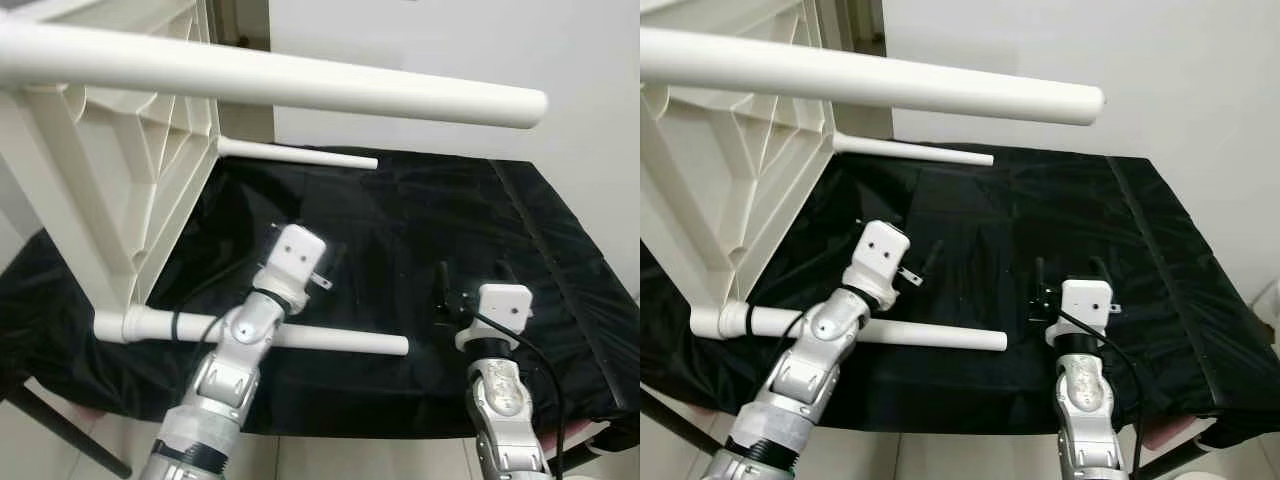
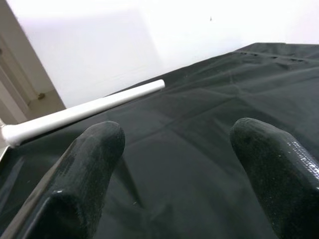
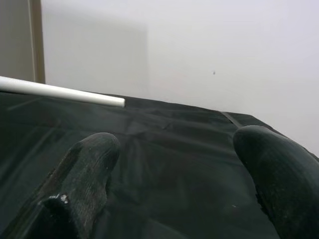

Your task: Building children table

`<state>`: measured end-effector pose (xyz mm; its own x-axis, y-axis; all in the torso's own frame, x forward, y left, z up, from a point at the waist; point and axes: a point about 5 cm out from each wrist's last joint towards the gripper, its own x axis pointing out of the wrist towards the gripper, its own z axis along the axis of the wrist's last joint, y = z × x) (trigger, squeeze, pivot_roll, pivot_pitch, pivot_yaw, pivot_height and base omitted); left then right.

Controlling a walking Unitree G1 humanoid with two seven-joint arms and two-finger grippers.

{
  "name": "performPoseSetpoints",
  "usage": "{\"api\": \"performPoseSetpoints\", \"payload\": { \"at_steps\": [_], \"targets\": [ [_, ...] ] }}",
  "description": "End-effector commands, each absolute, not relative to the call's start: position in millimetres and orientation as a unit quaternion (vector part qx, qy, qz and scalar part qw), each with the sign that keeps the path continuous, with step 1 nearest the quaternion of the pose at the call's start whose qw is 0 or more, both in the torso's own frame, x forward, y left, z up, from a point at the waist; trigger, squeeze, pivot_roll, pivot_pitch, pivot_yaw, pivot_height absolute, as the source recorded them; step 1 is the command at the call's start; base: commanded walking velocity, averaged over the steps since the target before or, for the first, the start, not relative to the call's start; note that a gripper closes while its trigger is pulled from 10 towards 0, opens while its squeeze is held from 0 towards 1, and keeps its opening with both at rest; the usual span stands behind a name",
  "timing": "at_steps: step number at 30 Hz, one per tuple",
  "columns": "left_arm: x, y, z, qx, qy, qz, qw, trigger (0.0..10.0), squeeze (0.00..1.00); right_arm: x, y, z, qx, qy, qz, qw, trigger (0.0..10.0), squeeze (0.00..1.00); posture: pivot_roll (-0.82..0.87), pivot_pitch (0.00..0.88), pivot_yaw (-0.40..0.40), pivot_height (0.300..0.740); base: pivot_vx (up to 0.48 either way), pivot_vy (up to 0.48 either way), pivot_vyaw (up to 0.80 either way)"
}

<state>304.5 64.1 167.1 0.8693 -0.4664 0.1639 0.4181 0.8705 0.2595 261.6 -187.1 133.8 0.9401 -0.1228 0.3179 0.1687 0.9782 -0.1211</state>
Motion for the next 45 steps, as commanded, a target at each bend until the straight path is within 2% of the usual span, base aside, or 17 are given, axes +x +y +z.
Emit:
{"api": "performPoseSetpoints", "payload": {
  "at_steps": [1,7,18,45],
  "targets": [
    [304.5,69.0,167.4,0.104,-0.112,-0.189,0.970,10.0,0.00,262.5,-186.5,136.2,-0.069,-0.158,-0.073,0.982,10.0,0.00,-0.05,0.014,-0.006,0.740,0.000,0.000,0.00],
    [302.7,74.6,162.2,0.111,-0.096,-0.195,0.970,10.0,0.00,265.9,-181.8,137.4,-0.072,-0.161,-0.065,0.982,10.0,0.00,-0.04,0.025,-0.006,0.740,0.000,0.000,0.00],
    [301.4,84.1,167.0,0.064,-0.080,-0.219,0.970,10.0,0.00,263.6,-176.7,136.9,-0.071,-0.159,-0.056,0.983,10.0,0.00,-0.04,0.034,-0.001,0.740,0.000,0.000,0.00],
    [298.1,85.9,164.4,0.061,-0.058,-0.227,0.970,10.0,0.00,261.0,-175.5,132.6,-0.071,-0.148,-0.059,0.985,10.0,0.00,-0.04,0.040,-0.001,0.740,0.000,0.000,0.00]
  ]
}}
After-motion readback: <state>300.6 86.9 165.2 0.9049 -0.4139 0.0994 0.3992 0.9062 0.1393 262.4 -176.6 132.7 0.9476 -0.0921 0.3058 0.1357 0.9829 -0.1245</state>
